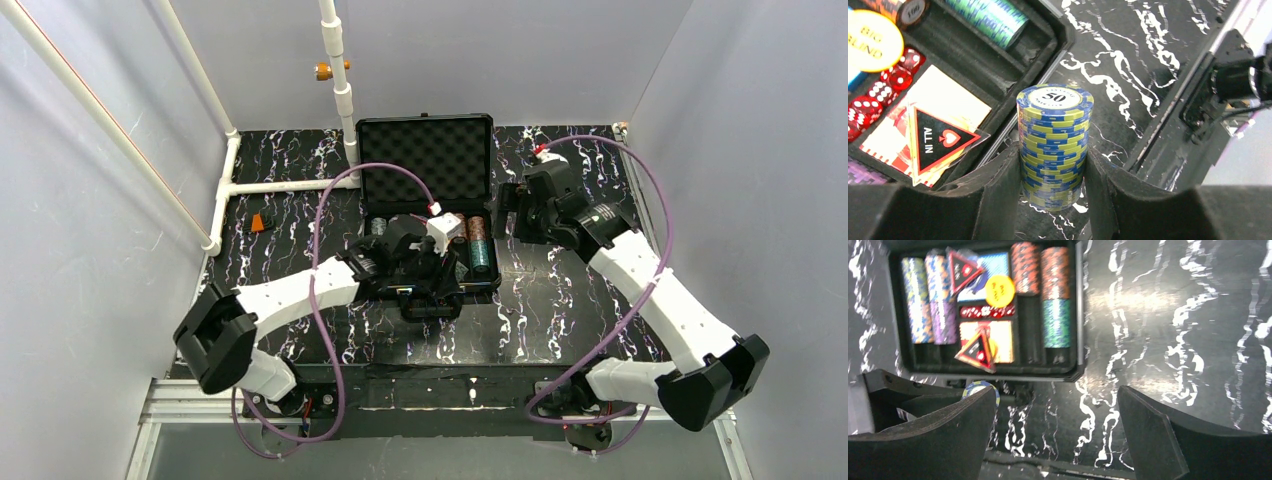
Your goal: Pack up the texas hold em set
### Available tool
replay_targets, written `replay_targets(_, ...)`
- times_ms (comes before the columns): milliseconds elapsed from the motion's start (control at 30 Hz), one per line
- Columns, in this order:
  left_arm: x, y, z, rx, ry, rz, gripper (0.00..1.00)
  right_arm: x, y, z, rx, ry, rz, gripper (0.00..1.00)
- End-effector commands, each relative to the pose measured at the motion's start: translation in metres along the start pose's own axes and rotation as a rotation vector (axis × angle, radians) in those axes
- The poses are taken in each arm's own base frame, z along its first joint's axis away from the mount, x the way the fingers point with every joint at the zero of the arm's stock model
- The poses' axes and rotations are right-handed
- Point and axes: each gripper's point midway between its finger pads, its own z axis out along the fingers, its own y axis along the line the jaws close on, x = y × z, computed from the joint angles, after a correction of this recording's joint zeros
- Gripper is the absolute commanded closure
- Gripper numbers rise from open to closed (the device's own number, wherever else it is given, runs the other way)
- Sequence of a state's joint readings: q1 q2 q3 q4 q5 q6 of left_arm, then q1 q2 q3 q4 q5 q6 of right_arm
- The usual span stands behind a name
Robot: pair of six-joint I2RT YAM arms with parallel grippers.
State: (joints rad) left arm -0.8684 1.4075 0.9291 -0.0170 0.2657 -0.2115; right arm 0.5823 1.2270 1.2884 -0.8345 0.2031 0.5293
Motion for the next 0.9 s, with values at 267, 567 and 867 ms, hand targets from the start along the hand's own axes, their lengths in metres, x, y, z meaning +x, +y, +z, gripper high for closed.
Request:
replay_targets(267,-0.032,0.006,0.029,-0.183,-0.050,-0.221,1.00,-0.035,-0.051,-0.038,0.240,-0.246,0.118,0.01)
replay_targets(567,-0.019,0.040,0.036,-0.497,-0.003,-0.336,1.00,-0.033,-0.057,-0.041,0.255,-0.270,0.143,0.02)
replay_targets(867,-0.012,0.054,0.044,-0.639,0.030,-0.431,1.00,-0.025,-0.056,-0.036,0.242,-0.247,0.150,0.02)
